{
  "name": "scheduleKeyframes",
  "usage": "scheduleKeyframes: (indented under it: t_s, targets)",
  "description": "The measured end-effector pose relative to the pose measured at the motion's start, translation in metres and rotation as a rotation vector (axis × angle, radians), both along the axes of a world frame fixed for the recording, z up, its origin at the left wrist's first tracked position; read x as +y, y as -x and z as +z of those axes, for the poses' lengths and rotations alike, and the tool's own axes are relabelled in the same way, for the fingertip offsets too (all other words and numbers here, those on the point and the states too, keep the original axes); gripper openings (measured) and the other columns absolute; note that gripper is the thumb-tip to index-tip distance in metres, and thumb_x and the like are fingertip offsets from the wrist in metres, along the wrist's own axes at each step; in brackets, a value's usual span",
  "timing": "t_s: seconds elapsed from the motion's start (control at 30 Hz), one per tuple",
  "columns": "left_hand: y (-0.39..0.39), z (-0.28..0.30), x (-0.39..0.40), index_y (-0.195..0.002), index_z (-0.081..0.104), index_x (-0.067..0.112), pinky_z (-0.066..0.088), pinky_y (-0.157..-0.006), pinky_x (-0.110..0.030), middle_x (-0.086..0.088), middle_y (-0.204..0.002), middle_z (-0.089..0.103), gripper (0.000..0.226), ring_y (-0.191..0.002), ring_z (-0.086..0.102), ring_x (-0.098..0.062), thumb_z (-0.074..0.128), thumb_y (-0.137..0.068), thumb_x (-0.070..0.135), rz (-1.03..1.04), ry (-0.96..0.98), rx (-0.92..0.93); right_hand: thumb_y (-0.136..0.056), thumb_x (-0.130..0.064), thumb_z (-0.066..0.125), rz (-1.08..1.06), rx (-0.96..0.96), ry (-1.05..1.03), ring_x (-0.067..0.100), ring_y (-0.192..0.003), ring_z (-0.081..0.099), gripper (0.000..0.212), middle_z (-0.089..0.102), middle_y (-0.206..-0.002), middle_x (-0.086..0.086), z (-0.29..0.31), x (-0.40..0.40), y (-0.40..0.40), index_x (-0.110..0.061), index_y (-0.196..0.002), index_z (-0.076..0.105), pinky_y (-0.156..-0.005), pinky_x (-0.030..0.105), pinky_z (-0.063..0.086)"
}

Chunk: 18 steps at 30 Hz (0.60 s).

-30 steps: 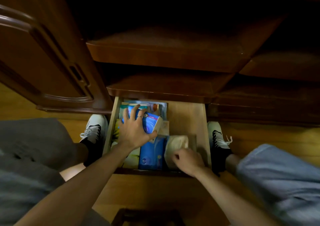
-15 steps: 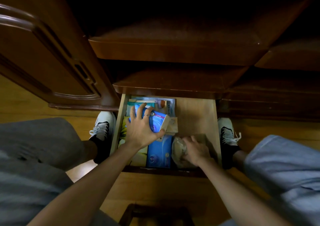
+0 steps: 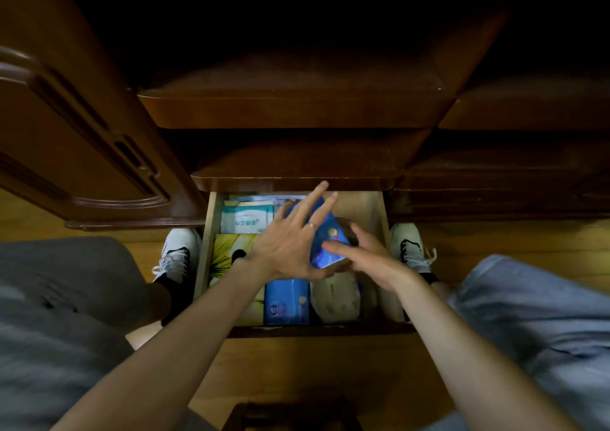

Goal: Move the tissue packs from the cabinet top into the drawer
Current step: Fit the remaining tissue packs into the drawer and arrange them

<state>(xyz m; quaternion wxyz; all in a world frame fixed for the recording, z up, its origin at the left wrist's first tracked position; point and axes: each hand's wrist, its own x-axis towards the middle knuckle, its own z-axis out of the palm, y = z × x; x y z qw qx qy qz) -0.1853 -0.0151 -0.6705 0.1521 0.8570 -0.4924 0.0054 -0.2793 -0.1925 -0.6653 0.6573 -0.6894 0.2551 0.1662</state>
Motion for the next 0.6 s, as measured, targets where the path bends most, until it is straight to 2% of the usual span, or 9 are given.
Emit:
scheduleKeyframes:
  t_s: [0.07,0.1,0.17,0.2,0.27,0.33,0.4,0.5,0.6]
  targets:
    - [-0.007,0.001,-0.004,-0.162,0.002,0.022,0.017,-0.119,-0.052,-0.004,-0.169,-0.011,0.13,-0.154,0.009,-0.027,0.042,-0.064,0.097,0.059,0.006,-0.008,-0.083,-0.047,0.079,-0.184,-0.006,0.046,0.0,-0.107,0.066,0.062,0.061,-0.13,-0.014,-0.011,-0.008,-0.002,-0.04,-0.137,0.049,-0.077,0.025,0.059]
    - [-0.012,-0.001,-0.004,-0.161,0.011,0.021,0.014,-0.12,-0.051,-0.005,-0.169,-0.005,0.122,-0.154,0.009,-0.027,0.038,-0.068,0.096,0.117,-0.014,0.005,-0.087,-0.042,0.076,-0.306,-0.012,0.044,0.008,-0.106,0.066,0.061,0.059,-0.134,-0.007,-0.016,-0.012,-0.006,-0.034,-0.14,0.046,-0.074,0.028,0.059]
    - [-0.023,-0.013,-0.001,-0.158,0.025,0.018,0.016,-0.121,-0.05,-0.009,-0.166,0.017,0.102,-0.152,0.016,-0.029,0.037,-0.082,0.085,0.191,-0.108,0.056,-0.094,-0.032,0.07,-0.482,-0.028,0.086,0.017,-0.098,0.066,0.057,0.06,-0.134,0.005,-0.027,-0.02,-0.014,-0.023,-0.142,0.042,-0.071,0.031,0.059]
    - [-0.027,-0.023,0.0,-0.157,0.027,0.018,0.018,-0.121,-0.049,-0.009,-0.162,0.026,0.092,-0.15,0.02,-0.029,0.039,-0.088,0.077,0.187,-0.16,0.094,-0.095,-0.031,0.068,-0.49,-0.004,0.171,0.021,-0.099,0.065,0.057,0.06,-0.134,0.009,-0.034,-0.022,-0.018,-0.018,-0.143,0.04,-0.078,0.036,0.057]
    - [-0.03,-0.044,-0.004,-0.157,0.026,0.017,0.022,-0.118,-0.047,-0.009,-0.159,0.032,0.082,-0.147,0.025,-0.03,0.048,-0.094,0.064,0.135,-0.267,0.151,-0.097,-0.035,0.064,-0.405,0.07,0.334,0.031,-0.111,0.06,0.06,0.057,-0.138,0.012,-0.051,-0.023,-0.023,-0.014,-0.147,0.038,-0.093,0.039,0.049]
    - [-0.03,-0.062,-0.013,-0.158,0.026,0.013,0.024,-0.116,-0.045,-0.011,-0.16,0.029,0.08,-0.146,0.026,-0.031,0.054,-0.096,0.057,0.076,-0.389,0.144,-0.1,-0.038,0.058,-0.374,0.116,0.313,0.034,-0.121,0.055,0.06,0.054,-0.139,0.016,-0.067,-0.017,-0.028,-0.011,-0.148,0.035,-0.097,0.039,0.043]
    - [-0.03,-0.075,-0.021,-0.157,0.024,0.009,0.026,-0.114,-0.044,-0.013,-0.16,0.028,0.085,-0.147,0.026,-0.032,0.057,-0.095,0.057,0.053,-0.454,0.2,-0.103,-0.039,0.051,-0.355,0.163,0.28,0.036,-0.12,0.056,0.053,0.056,-0.136,0.02,-0.083,-0.015,-0.034,-0.007,-0.143,0.039,-0.094,0.039,0.041]
    - [-0.032,-0.088,-0.027,-0.152,0.033,0.005,0.029,-0.111,-0.042,-0.015,-0.153,0.04,0.085,-0.141,0.034,-0.032,0.058,-0.092,0.059,0.017,-0.553,0.238,-0.106,-0.038,0.044,-0.256,0.224,0.336,0.039,-0.118,0.056,0.048,0.057,-0.133,0.023,-0.103,-0.023,-0.033,-0.002,-0.138,0.046,-0.09,0.039,0.04]
    - [-0.036,-0.096,-0.031,-0.148,0.037,0.004,0.028,-0.112,-0.039,-0.016,-0.148,0.045,0.081,-0.136,0.04,-0.032,0.063,-0.091,0.056,0.022,-0.55,0.242,-0.107,-0.037,0.039,-0.182,0.274,0.407,0.04,-0.114,0.057,0.044,0.059,-0.125,0.025,-0.116,-0.028,-0.029,-0.001,-0.131,0.049,-0.079,0.034,0.035]
